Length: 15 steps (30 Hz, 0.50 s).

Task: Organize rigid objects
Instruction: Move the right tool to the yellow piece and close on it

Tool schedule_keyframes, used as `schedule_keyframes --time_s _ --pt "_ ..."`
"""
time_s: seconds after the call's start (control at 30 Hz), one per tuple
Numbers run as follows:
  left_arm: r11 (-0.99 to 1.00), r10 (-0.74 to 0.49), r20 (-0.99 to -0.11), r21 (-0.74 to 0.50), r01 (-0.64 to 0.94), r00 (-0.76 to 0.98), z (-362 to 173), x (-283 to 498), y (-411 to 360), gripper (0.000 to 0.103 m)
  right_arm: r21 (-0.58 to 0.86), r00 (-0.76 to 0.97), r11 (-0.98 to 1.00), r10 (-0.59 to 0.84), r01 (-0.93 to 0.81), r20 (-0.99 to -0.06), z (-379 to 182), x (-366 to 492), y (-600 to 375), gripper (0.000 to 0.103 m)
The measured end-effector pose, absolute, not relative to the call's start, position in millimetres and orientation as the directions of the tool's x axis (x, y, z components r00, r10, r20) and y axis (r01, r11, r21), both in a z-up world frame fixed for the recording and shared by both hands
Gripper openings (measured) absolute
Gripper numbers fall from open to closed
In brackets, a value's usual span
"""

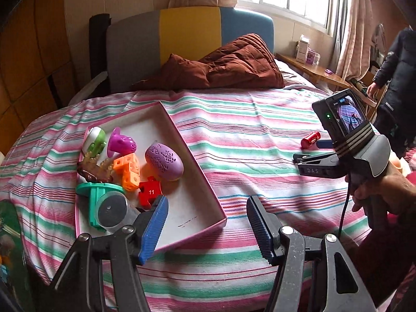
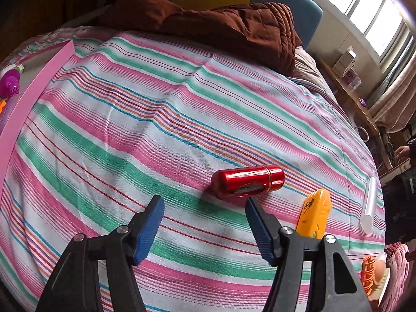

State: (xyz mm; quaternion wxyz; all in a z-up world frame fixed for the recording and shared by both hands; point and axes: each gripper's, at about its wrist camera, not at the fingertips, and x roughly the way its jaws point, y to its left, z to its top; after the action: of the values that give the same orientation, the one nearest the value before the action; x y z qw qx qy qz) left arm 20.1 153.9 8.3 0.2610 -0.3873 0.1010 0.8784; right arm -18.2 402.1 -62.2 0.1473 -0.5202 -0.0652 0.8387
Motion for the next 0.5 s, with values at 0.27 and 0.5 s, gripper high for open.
schedule_keyframes --time_s 0.27,0.5 --pt "-0.840 0.386 -0.742 -0.036 -0.541 -0.549 2.9 21.3 154.4 0.064 -0.271 -0.410 -0.946 0.322 -0.180 -0.853 -61.7 -20.9 402.2 0.066" --pt "-0.849 0.375 -0.755 -0.047 -0.526 -0.538 -2.6 14.7 152.3 0.064 -0.163 -0.434 -0.963 0.244 -0.216 -0.867 -50.3 -20.0 410.9 0.063"
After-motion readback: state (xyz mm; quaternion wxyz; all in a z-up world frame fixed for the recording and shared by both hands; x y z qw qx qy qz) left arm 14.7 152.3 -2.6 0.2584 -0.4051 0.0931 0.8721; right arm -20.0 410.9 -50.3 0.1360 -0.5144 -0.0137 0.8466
